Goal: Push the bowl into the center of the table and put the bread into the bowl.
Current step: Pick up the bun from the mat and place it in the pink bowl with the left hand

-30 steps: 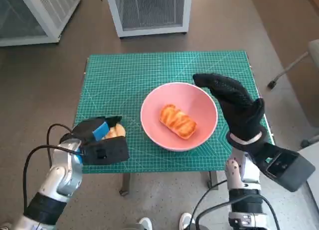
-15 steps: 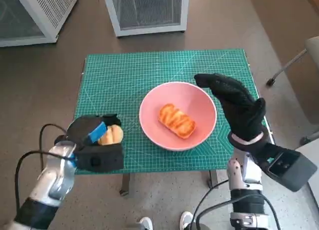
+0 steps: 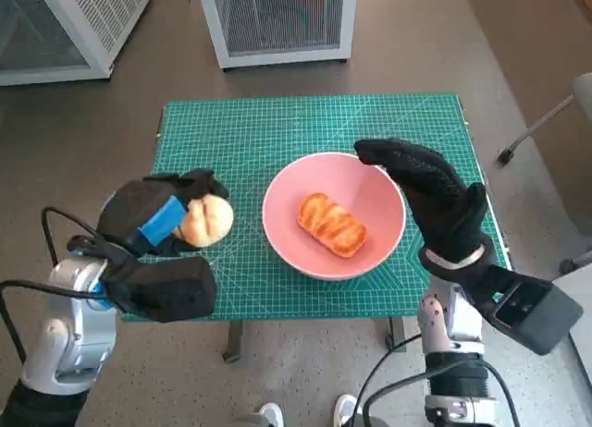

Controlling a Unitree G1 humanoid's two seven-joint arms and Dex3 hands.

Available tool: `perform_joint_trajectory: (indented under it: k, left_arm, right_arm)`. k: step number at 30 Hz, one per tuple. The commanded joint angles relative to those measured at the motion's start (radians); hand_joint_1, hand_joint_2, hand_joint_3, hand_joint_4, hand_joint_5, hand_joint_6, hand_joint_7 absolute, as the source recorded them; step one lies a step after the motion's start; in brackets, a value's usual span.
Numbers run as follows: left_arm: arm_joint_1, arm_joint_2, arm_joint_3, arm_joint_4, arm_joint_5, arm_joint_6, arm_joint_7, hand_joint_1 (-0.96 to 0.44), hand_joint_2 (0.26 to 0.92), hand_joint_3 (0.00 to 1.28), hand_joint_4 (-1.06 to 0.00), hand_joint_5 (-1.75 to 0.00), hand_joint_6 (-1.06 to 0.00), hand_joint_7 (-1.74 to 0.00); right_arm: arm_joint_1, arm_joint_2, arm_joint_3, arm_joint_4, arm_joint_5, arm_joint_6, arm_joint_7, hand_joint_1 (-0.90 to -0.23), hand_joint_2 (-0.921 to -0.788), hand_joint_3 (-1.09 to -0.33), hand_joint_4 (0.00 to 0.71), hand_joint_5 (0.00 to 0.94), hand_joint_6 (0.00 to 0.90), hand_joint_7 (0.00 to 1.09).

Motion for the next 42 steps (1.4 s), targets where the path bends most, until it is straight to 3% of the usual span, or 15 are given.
perform_joint_trajectory:
  k: [1,9,16,30,36,37,39,40,42]
  left_arm:
    - [-0.087,-0.033,-0.021,-0.01,0.008,-0.02,0.012,0.0,0.908,0.04,-0.77,-1.05,-0.67,-1.16]
    - [-0.201,-0.102,-0.088,0.028,0.049,-0.066,0.05,0.0,0.903,0.03,-0.79,-1.03,-0.68,-1.14]
    - [-0.277,-0.161,-0.144,0.143,0.051,-0.169,0.124,0.0,0.904,0.03,-0.8,-1.0,-0.67,-1.17]
    - [-0.313,-0.252,-0.256,0.359,0.105,-0.276,0.217,0.0,0.916,0.02,-0.77,-1.1,-0.66,-1.12]
    - [-0.295,-0.275,-0.273,0.388,0.09,-0.264,0.182,0.0,0.912,0.02,-0.78,-1.14,-0.67,-1.05]
    - [-0.288,-0.28,-0.275,0.377,0.083,-0.237,0.149,0.0,0.915,0.07,-0.72,-1.18,-0.62,-1.13]
    - [-0.276,-0.288,-0.279,0.358,0.077,-0.195,0.097,-0.17,0.918,0.14,-0.56,-0.91,-0.56,-1.26]
    - [-0.272,-0.29,-0.281,0.35,0.078,-0.182,0.081,-0.13,0.87,0.14,-0.49,-0.71,-0.47,-1.03]
    - [-0.264,-0.285,-0.288,0.338,0.09,-0.172,0.061,-0.11,0.837,0.1,-0.45,-0.42,-0.44,-0.7]
  right_arm:
    - [-0.001,-0.001,-0.001,0.021,-0.006,0.008,0.004,-0.584,-0.921,-0.669,0.269,0.086,-0.001,0.72]
    - [-0.004,0.0,0.001,0.023,-0.008,0.005,0.004,-0.582,-0.921,-0.669,0.265,0.095,-0.001,0.72]
    - [-0.002,-0.002,-0.001,0.023,-0.011,-0.001,0.003,-0.583,-0.921,-0.668,0.261,0.104,-0.001,0.72]
    - [0.015,-0.007,-0.01,0.006,0.001,0.002,0.004,-0.568,-0.921,-0.67,0.248,0.126,-0.001,0.72]
    - [0.021,-0.008,-0.012,0.002,0.002,0.0,0.003,-0.568,-0.921,-0.669,0.244,0.135,-0.001,0.72]
    - [0.022,-0.008,-0.013,0.003,0.002,-0.001,0.002,-0.568,-0.921,-0.669,0.243,0.137,-0.001,0.72]
    - [0.021,-0.008,-0.016,0.005,0.002,-0.003,0.001,-0.567,-0.921,-0.669,0.242,0.14,-0.001,0.72]
    - [0.02,-0.008,-0.017,0.007,0.002,-0.004,0.001,-0.566,-0.921,-0.669,0.241,0.141,-0.001,0.72]
    - [0.019,-0.007,-0.019,0.009,0.001,-0.004,-0.001,-0.564,-0.921,-0.668,0.24,0.144,-0.001,0.71]
